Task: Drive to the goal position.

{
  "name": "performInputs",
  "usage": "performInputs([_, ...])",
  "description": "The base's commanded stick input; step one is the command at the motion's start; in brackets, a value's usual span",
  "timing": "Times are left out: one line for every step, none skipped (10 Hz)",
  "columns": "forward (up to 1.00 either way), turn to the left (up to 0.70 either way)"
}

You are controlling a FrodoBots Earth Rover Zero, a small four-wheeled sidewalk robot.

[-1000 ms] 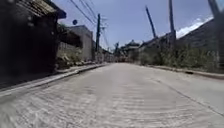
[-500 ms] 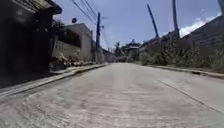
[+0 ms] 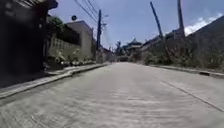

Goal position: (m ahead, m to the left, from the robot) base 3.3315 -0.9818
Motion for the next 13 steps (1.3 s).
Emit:
performInputs([1.00, 0.00])
performInputs([1.00, 0.00])
performInputs([1.00, 0.00])
performInputs([1.00, 0.00])
performInputs([1.00, 0.00])
performInputs([1.00, 0.00])
performInputs([1.00, 0.00])
performInputs([1.00, 0.00])
performInputs([0.94, 0.00])
performInputs([0.26, 0.00])
performInputs([0.00, 0.00])
performInputs([0.00, 0.00])
performInputs([0.00, 0.00])
